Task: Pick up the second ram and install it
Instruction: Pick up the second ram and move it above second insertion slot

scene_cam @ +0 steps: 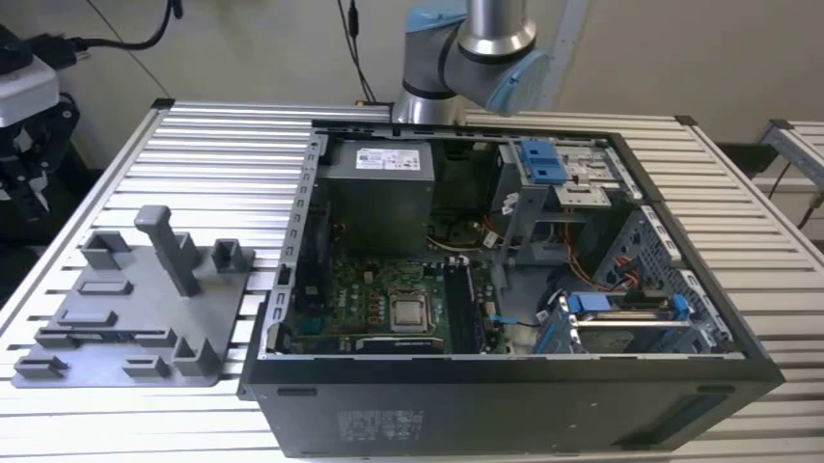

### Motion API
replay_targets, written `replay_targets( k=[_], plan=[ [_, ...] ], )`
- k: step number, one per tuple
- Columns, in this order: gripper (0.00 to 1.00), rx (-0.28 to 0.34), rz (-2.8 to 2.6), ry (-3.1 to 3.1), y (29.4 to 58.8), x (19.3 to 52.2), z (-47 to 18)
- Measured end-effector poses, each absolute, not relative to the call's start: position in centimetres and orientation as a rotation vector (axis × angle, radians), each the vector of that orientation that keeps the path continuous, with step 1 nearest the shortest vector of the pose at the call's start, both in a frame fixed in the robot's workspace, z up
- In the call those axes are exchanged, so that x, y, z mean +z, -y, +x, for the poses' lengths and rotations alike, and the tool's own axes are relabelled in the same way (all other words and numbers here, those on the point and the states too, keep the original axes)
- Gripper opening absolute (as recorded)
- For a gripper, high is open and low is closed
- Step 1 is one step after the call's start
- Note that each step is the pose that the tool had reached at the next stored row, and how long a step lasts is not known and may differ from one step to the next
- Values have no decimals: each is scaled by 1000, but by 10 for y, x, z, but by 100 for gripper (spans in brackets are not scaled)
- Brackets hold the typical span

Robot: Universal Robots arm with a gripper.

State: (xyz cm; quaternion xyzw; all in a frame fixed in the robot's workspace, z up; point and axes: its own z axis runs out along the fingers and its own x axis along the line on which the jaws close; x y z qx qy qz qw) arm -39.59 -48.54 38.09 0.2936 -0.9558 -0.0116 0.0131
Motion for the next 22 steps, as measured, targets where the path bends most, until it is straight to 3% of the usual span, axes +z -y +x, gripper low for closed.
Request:
replay_targets(
  k=[22],
  plan=[
    [11, -11, 1341, 2805, 484, 381, -398]
  ],
)
